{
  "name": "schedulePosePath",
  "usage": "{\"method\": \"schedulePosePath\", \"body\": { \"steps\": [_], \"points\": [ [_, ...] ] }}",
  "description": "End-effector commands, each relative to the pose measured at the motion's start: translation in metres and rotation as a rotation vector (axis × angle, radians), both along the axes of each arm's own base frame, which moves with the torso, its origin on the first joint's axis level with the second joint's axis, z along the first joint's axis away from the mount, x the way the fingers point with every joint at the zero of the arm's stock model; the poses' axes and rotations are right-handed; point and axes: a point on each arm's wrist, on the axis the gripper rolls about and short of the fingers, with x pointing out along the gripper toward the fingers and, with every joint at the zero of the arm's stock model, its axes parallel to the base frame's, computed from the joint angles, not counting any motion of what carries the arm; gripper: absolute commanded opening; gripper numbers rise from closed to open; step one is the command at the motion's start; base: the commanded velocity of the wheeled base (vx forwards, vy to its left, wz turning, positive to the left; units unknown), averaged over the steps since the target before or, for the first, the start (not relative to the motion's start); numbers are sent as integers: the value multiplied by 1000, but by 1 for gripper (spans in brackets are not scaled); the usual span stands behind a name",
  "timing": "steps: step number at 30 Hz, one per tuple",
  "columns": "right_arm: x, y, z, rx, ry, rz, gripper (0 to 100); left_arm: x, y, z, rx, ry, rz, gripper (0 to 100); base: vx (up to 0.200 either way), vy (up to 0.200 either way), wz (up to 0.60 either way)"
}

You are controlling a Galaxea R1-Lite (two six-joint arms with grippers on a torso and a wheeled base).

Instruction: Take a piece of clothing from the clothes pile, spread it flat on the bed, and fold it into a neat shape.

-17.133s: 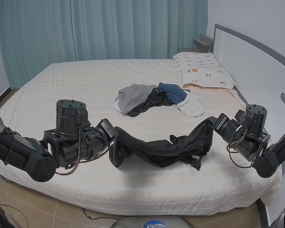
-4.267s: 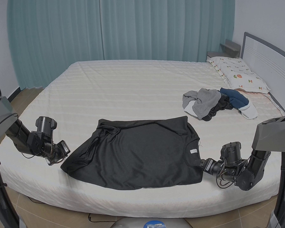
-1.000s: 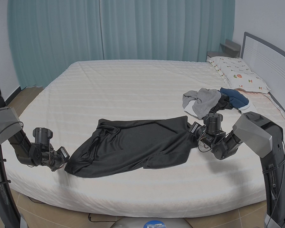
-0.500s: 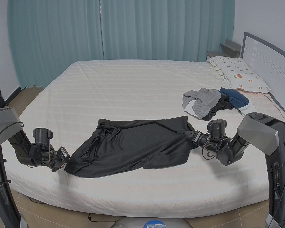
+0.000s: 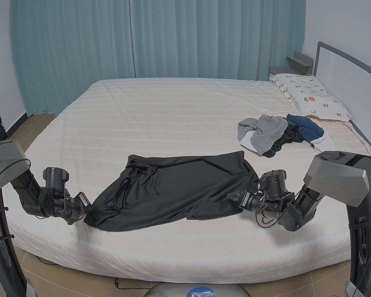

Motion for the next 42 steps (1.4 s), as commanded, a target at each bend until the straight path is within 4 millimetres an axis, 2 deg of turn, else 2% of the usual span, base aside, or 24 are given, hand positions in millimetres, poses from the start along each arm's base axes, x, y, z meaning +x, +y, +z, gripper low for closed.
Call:
{"method": "schedulePosePath", "body": {
  "steps": [1,2,3,8,14,17,21,25,28,29,30,31,37,42],
  "points": [
    [3,5,-3,1,0,10,100,0,0,-1,0,3,1,0,0,0,0],
    [3,5,-3,1,1,10,100,0,0,-1,0,3,1,0,0,0,0],
    [5,6,-3,-4,12,10,0,0,0,-1,0,3,1,0,0,0,0],
    [9,11,-2,-1,25,28,0,0,0,-1,0,2,1,0,0,0,0],
    [2,8,-1,-25,62,23,0,0,0,-1,5,3,-1,0,0,0,0],
    [-8,-1,9,-31,86,16,0,0,0,-1,12,6,-1,0,0,0,0],
    [-22,-20,32,-24,80,-6,0,-2,-1,1,18,8,-3,0,0,0,0],
    [-51,-36,45,-22,120,3,0,-5,-4,-1,24,22,-20,0,0,0,0],
    [-62,-42,48,-15,132,9,0,-6,-5,-1,26,34,-21,0,0,0,0],
    [-79,-50,54,-4,152,22,0,-8,-8,0,25,53,-32,0,0,0,0],
    [-82,-51,55,-3,154,23,0,-8,-9,2,25,53,-35,0,0,0,0],
    [-92,-57,59,-5,167,18,0,-10,-11,5,25,59,-41,0,0,0,0],
    [-119,-66,62,3,206,40,0,-13,-25,7,26,71,-80,0,0,0,0],
    [-124,-67,60,3,219,35,0,-16,-33,5,18,80,-100,0,0,0,0]
  ]
}}
